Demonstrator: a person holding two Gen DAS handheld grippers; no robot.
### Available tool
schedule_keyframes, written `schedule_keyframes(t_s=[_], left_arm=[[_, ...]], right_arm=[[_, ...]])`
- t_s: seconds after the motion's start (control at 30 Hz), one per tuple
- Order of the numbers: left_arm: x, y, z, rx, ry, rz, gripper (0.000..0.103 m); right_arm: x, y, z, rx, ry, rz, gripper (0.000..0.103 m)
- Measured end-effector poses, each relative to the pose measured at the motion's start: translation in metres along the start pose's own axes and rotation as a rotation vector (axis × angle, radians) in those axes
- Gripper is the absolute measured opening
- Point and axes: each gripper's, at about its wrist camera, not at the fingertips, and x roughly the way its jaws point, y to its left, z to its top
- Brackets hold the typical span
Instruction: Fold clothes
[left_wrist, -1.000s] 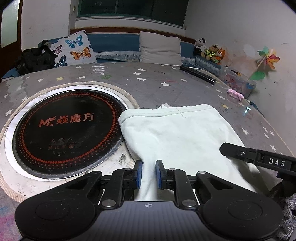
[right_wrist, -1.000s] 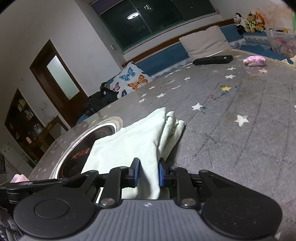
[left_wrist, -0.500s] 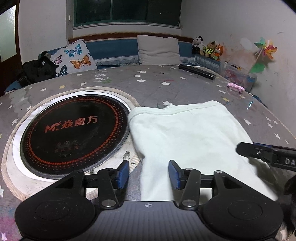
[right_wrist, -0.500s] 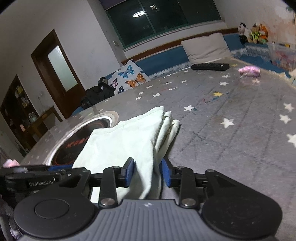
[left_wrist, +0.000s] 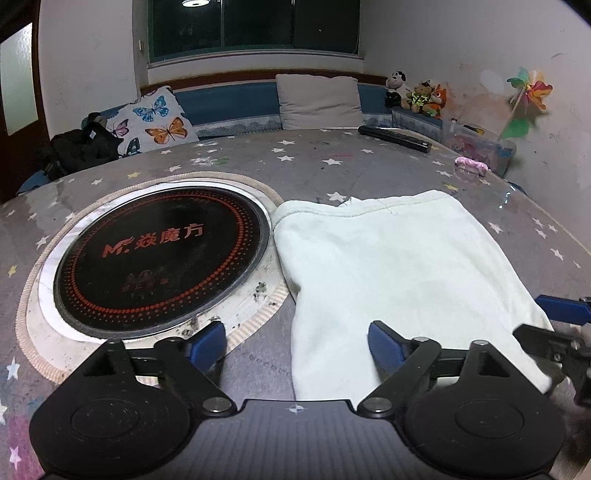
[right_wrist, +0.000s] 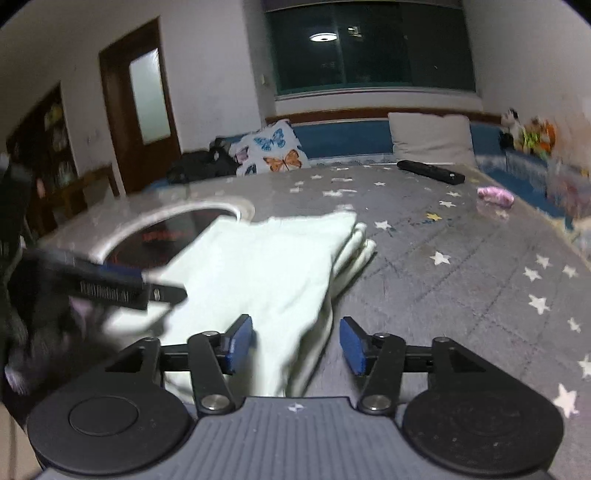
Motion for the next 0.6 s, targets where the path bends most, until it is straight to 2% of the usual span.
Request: schedule_keyframes(t_s=[0.07, 0.13, 0.17, 0.3, 0.6], left_arm=[[-0.002, -0.001, -0.002, 0.003, -0.003, 0.008, 0.095], [-0.005, -0.003, -0.003, 0.005, -0.010, 0.012, 0.103], [-0.007, -0.005, -0.004, 0.008, -0.015, 0.008, 0.103], [-0.012, -0.017, -0.007, 0.027, -0.031, -0.007, 0.103], [-0.023, -0.034, -0.008, 0.050, -0.069, -0.031, 0.103]], right_arm=[[-0.005, -0.001, -0.005, 0.011, -0.008, -0.007, 0.056], [-0.011, -0.004, -0.007, 0.036, -0.015, -0.008, 0.062], [-0.013, -0.004, -0.008, 0.034, -0.018, -0.010, 0.068], [-0.016, -0.004, -0.014, 0.023, -0.025, -0.020, 0.077], [-0.014, -0.005, -0.022, 0.005, -0.025, -0.033, 0.092]])
